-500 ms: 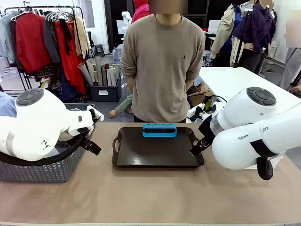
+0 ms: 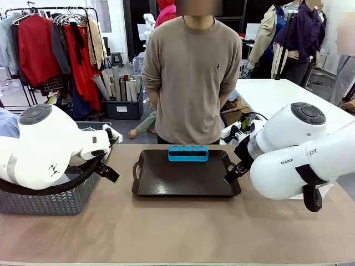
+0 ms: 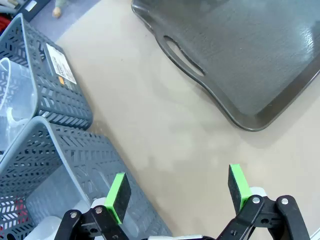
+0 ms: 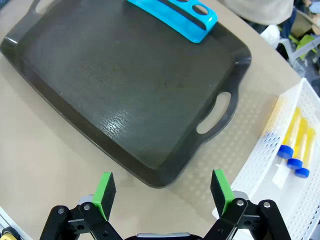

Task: Prepare the laboratory tools.
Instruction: Pick up one Large Measuring Cup and place it on the Handle tray.

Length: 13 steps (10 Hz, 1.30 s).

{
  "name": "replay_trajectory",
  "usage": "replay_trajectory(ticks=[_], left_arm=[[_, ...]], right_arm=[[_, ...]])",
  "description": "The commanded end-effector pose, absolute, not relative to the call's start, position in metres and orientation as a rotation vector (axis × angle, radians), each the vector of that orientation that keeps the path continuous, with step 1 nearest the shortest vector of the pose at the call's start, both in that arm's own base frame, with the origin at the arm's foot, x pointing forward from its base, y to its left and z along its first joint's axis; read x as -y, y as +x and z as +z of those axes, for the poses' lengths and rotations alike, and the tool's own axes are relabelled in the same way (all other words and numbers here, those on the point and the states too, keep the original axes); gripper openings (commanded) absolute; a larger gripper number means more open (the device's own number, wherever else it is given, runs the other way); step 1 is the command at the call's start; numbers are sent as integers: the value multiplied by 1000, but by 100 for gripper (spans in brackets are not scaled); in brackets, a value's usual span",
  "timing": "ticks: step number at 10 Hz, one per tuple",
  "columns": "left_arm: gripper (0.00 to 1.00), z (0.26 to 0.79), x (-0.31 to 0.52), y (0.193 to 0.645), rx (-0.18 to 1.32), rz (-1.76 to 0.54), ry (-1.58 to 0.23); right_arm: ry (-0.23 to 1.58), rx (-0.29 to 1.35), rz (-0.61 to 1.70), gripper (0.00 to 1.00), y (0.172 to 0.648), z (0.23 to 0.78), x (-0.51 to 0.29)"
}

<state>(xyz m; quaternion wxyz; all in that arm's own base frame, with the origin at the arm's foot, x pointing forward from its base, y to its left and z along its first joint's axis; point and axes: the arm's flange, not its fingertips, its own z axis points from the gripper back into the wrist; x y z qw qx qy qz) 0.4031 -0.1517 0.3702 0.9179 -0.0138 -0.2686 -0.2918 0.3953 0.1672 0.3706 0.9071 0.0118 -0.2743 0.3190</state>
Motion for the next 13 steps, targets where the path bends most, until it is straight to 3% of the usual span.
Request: replay_trajectory(ticks=[1, 13], left_arm=[[100, 370, 152, 403, 552, -600, -29], [100, 370, 152, 403, 552, -600, -29]], right_arm=[[25, 567, 658, 100, 395, 371, -167], [25, 567, 658, 100, 395, 371, -167]])
